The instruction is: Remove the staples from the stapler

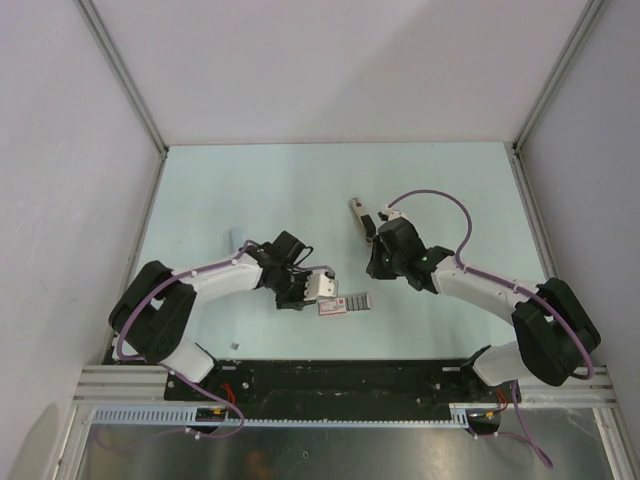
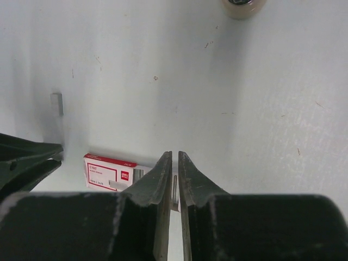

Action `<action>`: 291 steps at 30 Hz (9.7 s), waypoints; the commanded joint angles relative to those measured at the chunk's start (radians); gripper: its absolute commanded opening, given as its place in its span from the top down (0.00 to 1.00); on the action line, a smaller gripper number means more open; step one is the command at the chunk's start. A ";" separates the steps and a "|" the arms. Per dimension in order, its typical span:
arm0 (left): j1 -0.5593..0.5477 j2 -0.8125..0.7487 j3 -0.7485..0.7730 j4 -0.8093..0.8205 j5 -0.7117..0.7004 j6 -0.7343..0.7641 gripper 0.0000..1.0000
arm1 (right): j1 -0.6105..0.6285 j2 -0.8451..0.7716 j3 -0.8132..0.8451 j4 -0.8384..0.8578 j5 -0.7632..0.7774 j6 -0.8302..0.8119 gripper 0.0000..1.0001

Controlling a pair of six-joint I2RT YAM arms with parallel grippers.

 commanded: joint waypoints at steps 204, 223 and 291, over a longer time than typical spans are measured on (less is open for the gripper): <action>0.391 -0.455 -0.037 0.118 0.125 -0.653 0.41 | 0.398 0.244 0.194 -0.254 0.342 0.231 0.91; 0.390 -0.461 -0.042 0.113 0.128 -0.649 0.41 | 0.398 0.253 0.194 -0.255 0.336 0.226 0.84; 0.388 -0.471 -0.041 0.090 0.152 -0.649 0.41 | 0.390 0.173 0.194 -0.226 0.338 0.174 0.67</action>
